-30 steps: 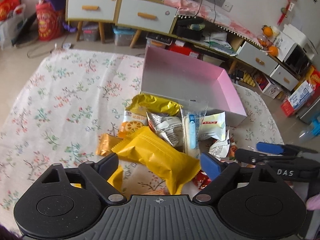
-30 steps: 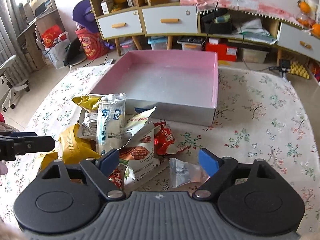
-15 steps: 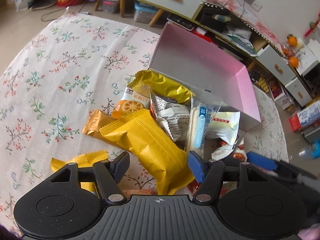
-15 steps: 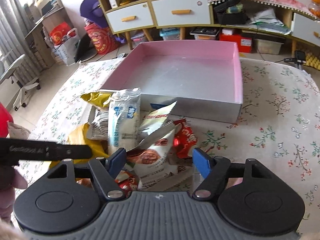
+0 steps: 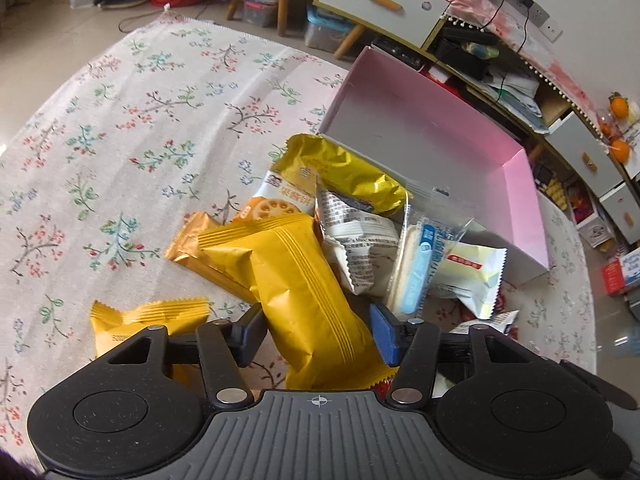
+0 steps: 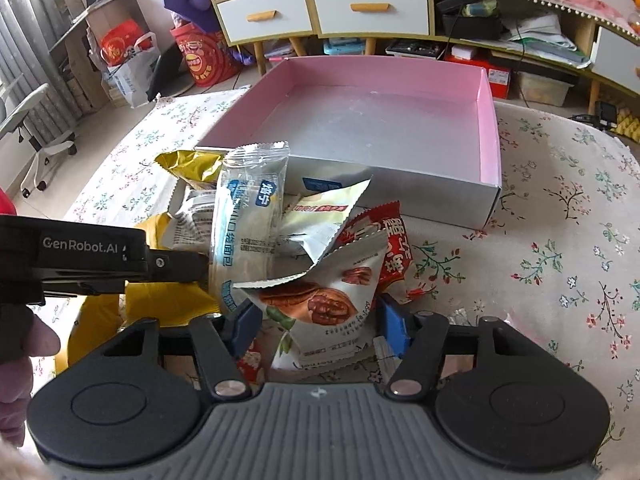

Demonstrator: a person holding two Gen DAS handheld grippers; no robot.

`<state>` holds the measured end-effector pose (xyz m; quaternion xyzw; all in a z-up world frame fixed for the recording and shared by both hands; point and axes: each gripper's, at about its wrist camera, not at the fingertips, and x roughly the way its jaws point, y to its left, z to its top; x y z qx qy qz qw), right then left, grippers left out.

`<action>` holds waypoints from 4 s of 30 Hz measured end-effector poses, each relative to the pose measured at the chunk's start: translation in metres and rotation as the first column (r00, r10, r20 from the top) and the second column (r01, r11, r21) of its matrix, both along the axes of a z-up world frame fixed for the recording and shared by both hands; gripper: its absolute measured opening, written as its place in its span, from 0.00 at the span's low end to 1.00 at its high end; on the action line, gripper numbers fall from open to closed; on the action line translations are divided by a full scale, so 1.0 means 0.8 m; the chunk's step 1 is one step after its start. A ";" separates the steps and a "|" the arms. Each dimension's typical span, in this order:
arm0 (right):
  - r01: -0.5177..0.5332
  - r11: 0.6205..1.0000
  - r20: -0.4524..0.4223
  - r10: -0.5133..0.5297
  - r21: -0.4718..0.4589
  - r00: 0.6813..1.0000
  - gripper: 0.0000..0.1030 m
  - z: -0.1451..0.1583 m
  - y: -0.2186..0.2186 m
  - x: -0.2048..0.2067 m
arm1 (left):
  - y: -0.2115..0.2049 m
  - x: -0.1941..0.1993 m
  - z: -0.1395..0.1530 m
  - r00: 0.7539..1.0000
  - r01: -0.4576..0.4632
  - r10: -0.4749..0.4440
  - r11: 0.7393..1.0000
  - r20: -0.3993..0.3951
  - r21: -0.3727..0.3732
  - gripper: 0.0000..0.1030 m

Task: Organize snacks
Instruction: 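Grasp the yellow snack pack with the left tool while the right tool grasps the white nut pack, then carry both packs into the pink box and open both tools, then grasp the yellow waffle sandwich pack with the left tool while the right tool grasps a red candy pack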

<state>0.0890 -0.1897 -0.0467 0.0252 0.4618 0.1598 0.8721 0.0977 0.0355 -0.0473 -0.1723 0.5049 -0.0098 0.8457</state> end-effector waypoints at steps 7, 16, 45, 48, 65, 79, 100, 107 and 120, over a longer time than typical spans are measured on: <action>0.036 0.999 -0.033 -0.036 -0.015 0.999 0.37 0.002 0.001 0.003 | 0.004 -0.006 0.002 1.000 -0.006 0.006 0.999 0.010 0.033 0.43; 0.059 0.998 -0.067 -0.060 -0.008 0.996 0.32 0.008 -0.001 0.000 | 0.008 -0.016 0.012 0.999 0.031 -0.032 0.999 0.033 0.020 0.40; 0.239 0.943 0.038 -0.254 0.230 0.966 0.32 0.053 -0.053 0.018 | 0.040 -0.005 0.084 0.974 0.093 -0.065 0.989 0.219 -0.118 0.35; 0.256 0.936 0.047 -0.275 0.241 0.960 0.32 0.052 -0.057 0.030 | 0.031 0.024 0.085 0.965 0.135 -0.108 0.986 0.238 -0.099 0.35; 0.286 0.925 0.120 -0.323 0.249 0.939 0.32 0.032 -0.071 0.096 | -0.020 0.142 0.034 0.909 0.266 -0.274 0.961 0.314 0.070 0.36; 0.287 0.932 0.095 -0.314 0.222 0.945 0.41 0.020 -0.064 0.109 | -0.034 0.146 0.019 0.884 0.273 -0.318 0.946 0.342 0.175 0.53; 0.263 0.939 0.128 -0.295 0.220 0.947 0.96 0.060 -0.073 0.038 | -0.021 0.035 0.062 0.886 0.255 -0.352 0.914 0.302 0.317 0.95; 0.228 0.956 0.143 -0.256 0.183 0.956 0.98 0.062 -0.070 0.007 | 0.007 -0.011 0.066 0.914 0.214 -0.298 0.930 0.274 0.298 0.95; 0.155 0.981 0.267 -0.180 0.112 0.947 1.00 0.051 -0.065 -0.045 | 0.042 -0.072 0.044 0.943 0.137 -0.218 0.944 0.252 0.301 0.95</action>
